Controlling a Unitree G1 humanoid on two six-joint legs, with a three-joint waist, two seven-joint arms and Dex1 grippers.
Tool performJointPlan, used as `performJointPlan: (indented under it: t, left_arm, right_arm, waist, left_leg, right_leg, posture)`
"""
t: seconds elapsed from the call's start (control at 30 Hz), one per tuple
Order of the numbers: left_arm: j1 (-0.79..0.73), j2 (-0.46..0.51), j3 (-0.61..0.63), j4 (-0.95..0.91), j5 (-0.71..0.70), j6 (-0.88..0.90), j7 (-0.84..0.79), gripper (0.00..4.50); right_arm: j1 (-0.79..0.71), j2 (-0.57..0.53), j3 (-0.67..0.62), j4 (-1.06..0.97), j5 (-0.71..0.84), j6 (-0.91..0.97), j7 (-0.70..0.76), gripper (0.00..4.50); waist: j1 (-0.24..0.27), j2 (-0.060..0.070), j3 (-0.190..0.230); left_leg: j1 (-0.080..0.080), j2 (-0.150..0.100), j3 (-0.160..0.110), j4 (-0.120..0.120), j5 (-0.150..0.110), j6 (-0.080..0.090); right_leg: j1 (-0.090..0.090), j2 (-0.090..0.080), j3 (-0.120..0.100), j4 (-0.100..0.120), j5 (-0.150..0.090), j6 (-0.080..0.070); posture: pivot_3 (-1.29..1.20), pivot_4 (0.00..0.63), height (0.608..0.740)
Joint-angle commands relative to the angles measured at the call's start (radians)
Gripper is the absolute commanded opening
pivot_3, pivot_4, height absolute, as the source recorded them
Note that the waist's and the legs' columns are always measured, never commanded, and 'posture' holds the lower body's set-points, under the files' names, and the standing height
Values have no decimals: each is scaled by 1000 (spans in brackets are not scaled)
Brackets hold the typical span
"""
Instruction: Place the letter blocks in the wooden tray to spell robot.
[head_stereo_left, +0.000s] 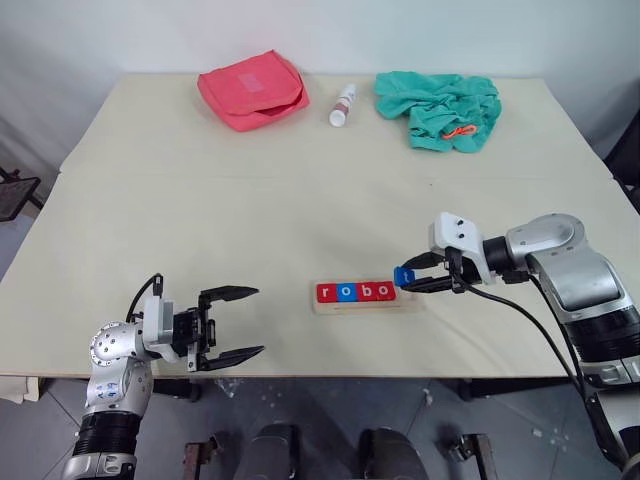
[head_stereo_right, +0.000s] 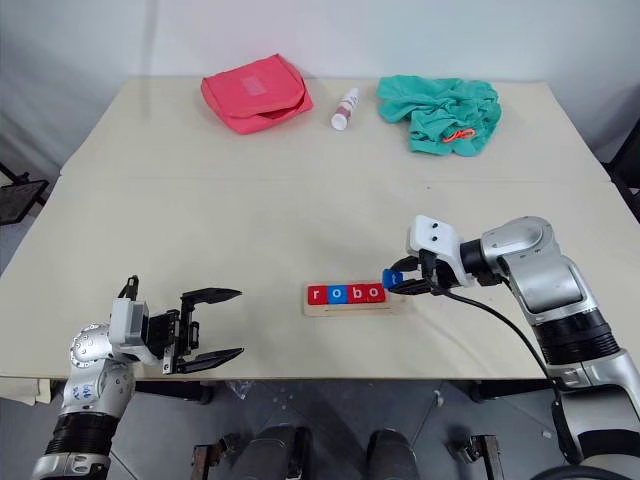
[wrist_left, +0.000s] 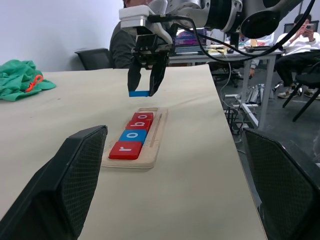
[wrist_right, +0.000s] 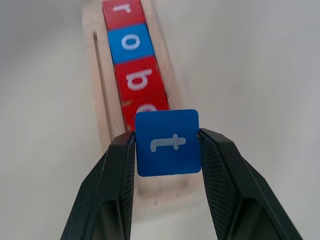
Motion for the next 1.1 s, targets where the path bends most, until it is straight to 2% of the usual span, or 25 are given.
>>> performJointPlan:
  t: [0.03,0.33,0.57,0.63,0.93,1.03,1.1]
  left_arm:
    - [-4,4,10,-1,1,-8,-8,4500]
    - [15,6,18,-18,0,-7,2,4500]
    - [8,4,18,-9,1,-11,5,4500]
    - [7,4,18,-7,1,-13,4,4500]
    - [-16,-4,9,24,7,-23,-4,4500]
    - [-21,-7,6,29,7,-24,-7,4500]
    - [-24,-7,6,32,8,-24,-8,4500]
  right_arm:
    - [11,-3,-3,-30,6,-1,-7,1481]
    - [3,-1,34,35,-27,-59,9,1481]
    - [-1,8,42,31,-21,-61,15,3871]
    - [0,8,32,18,-11,-52,12,4433]
    - [27,6,-48,-11,46,-27,-37,4473]
    - [23,11,-48,0,42,-26,-56,3867]
    - [16,15,-47,11,43,-27,-61,3219]
  waist:
    - [-2,0,0]
    - [-7,0,0]
    - [-6,0,0]
    - [-6,0,0]
    - [-5,0,0]
    - [-6,0,0]
    - [-6,0,0]
  left_leg:
    - [0,0,0,0,0,0]
    - [0,0,0,-1,0,0]
    - [0,0,0,-1,0,0]
    - [0,0,0,-1,0,0]
    - [0,0,0,-1,0,0]
    - [0,0,0,-1,0,0]
    - [0,0,0,-1,0,0]
  right_leg:
    - [0,0,0,0,0,0]
    - [0,0,-1,0,0,0]
    - [0,0,-1,0,0,0]
    - [0,0,-1,0,0,0]
    - [0,0,-1,0,0,0]
    - [0,0,-1,0,0,0]
    - [0,0,-1,0,0,0]
  posture:
    - [0,150,740]
    - [0,150,740]
    - [0,150,740]
    - [0,150,740]
    - [0,150,740]
    - [0,150,740]
    - [0,150,740]
